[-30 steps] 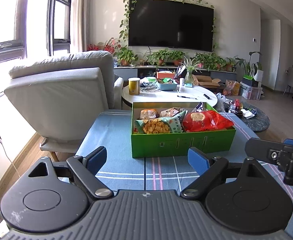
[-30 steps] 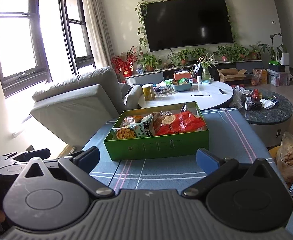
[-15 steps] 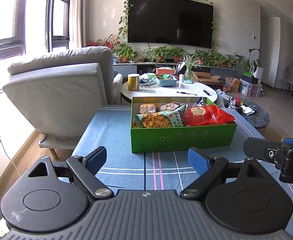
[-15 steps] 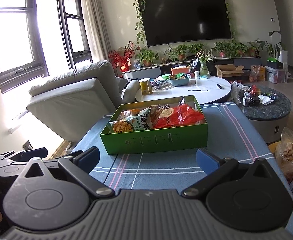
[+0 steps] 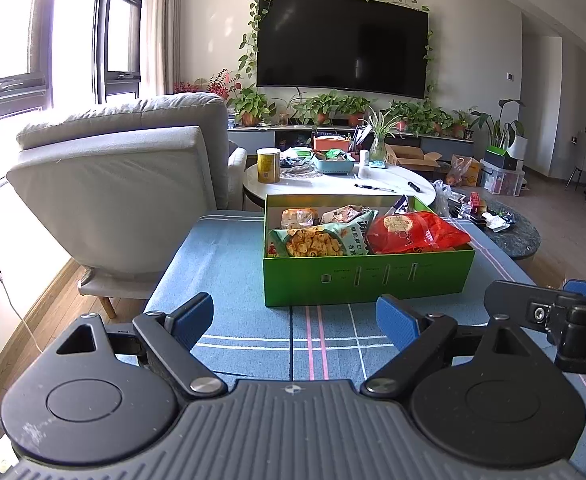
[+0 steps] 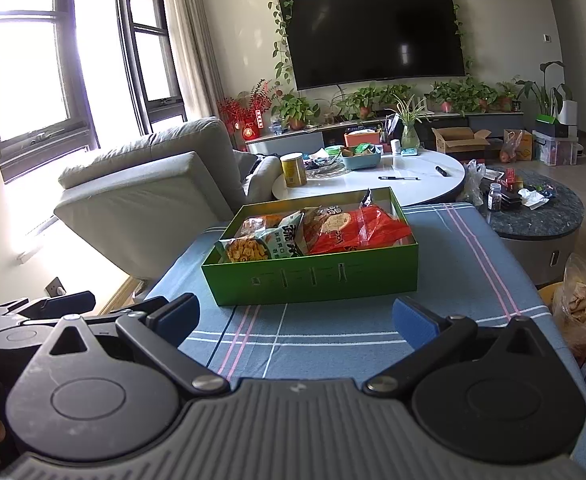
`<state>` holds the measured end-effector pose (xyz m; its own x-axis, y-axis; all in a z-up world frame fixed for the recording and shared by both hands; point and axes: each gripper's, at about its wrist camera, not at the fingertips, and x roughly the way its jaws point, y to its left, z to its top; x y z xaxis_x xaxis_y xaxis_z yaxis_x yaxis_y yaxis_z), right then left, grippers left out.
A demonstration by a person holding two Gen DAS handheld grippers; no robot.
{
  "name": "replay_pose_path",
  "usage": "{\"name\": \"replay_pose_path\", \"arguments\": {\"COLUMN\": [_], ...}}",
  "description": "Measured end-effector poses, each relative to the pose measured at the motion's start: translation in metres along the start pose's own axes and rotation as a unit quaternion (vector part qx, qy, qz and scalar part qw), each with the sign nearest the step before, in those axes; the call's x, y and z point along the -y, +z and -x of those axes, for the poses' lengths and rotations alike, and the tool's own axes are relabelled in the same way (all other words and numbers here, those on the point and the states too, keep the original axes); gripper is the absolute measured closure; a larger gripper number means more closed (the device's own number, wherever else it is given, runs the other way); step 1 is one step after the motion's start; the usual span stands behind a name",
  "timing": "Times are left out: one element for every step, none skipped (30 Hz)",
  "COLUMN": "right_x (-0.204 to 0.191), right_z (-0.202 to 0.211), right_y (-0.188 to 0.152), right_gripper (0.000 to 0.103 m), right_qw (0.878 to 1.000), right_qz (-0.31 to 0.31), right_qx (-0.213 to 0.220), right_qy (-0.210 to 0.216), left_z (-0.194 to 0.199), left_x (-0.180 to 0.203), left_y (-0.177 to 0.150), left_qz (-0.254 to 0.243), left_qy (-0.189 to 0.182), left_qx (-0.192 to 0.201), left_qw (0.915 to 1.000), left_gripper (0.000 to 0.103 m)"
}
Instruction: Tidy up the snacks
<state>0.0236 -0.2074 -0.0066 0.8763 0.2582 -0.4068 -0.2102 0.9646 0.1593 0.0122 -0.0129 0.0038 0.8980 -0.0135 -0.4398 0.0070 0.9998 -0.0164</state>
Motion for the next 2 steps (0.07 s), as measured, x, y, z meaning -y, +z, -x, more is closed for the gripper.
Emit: {"name": "replay_pose_path", "arguments": {"right_x": [0.0001,0.0001], "right_z": [-0.0002,-0.0002], "right_y": [0.0001,0.0001], "right_gripper": [0.018,0.018], "right_qw": [1.000,1.000], "right_qz": [0.000,0.000], "right_qx": [0.000,0.000], "right_qy": [0.000,0.000], "left_z": [0.0002,0.0002], "left_x": [0.0000,0.0000], "left_y": [0.0000,0.0001], "left_qz": [0.000,0.001], "left_qy": [0.001,0.002], "left_qx": [-0.001,-0.002], "left_qw": [1.0000,1.0000], "left_gripper": [0.015,0.015]}}
